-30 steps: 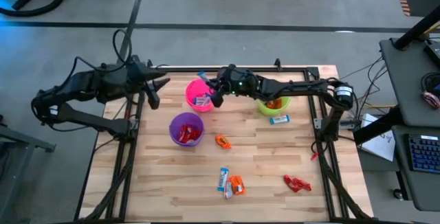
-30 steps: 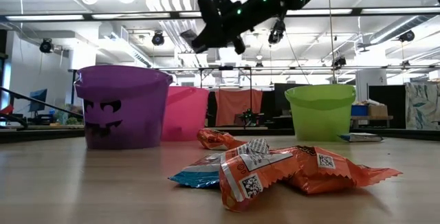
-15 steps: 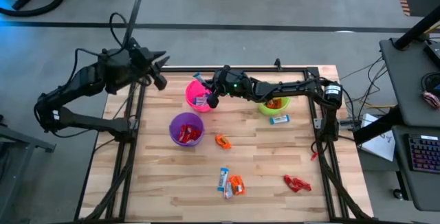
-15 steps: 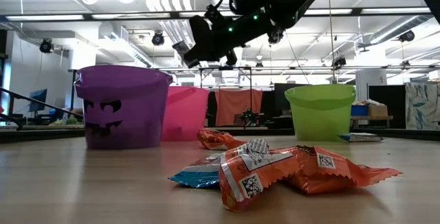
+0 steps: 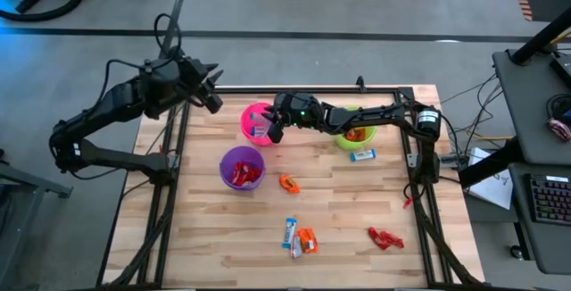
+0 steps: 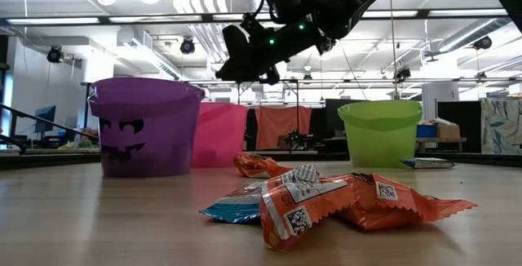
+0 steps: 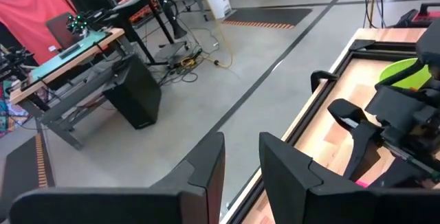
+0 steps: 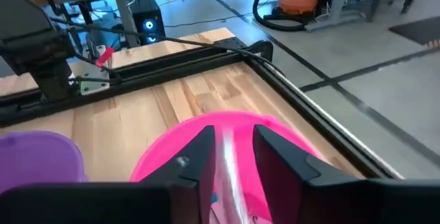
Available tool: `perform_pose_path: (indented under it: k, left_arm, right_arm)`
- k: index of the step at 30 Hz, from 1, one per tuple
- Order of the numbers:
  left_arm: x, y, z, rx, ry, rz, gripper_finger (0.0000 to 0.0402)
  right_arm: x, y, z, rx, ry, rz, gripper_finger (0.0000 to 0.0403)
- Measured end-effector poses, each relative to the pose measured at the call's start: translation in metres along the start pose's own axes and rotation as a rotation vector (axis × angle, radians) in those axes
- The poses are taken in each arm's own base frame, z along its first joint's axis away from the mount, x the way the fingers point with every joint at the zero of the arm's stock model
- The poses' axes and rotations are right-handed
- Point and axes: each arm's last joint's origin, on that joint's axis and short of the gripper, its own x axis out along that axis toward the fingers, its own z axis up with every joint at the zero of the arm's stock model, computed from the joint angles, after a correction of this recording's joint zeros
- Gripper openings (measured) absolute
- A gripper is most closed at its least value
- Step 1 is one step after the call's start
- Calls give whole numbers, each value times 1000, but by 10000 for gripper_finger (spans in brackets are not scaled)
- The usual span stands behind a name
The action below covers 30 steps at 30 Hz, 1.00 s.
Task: Sort candy
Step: Put the orange chocolate into the green bucket
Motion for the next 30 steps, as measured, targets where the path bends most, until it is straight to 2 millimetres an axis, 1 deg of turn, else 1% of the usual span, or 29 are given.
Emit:
perform_pose_path:
  k: [4, 7, 12, 15, 19, 22, 26, 30]
  left_arm:
    - [0, 0, 0, -1, -1, 0, 76]
    - [0, 1, 0, -9, 2, 5, 76]
    - [0, 1, -1, -40, 6, -2, 76]
    - [1, -1, -1, -58, 3, -65, 75]
    - [4, -6, -1, -75, 3, -157, 75]
    - [7, -10, -3, -94, 25, -200, 75]
    - [6, -13, -7, -149, 75, -270, 75]
    - [-4, -16, -7, -219, 70, -395, 75]
  right_arm:
    - [1, 0, -4, 15, 33, -4, 125]
    - [-2, 0, -1, 35, 32, -3, 141]
    - [-19, 0, 19, 83, 33, -4, 155]
    - [-31, 0, 33, 104, 109, -15, 157]
    - [-45, 1, 45, 146, 261, -33, 155]
    - [-51, 7, 48, 193, 359, 2, 158]
    - [-56, 21, 44, 316, 457, 96, 173]
    - [-64, 39, 37, 409, 573, 123, 196]
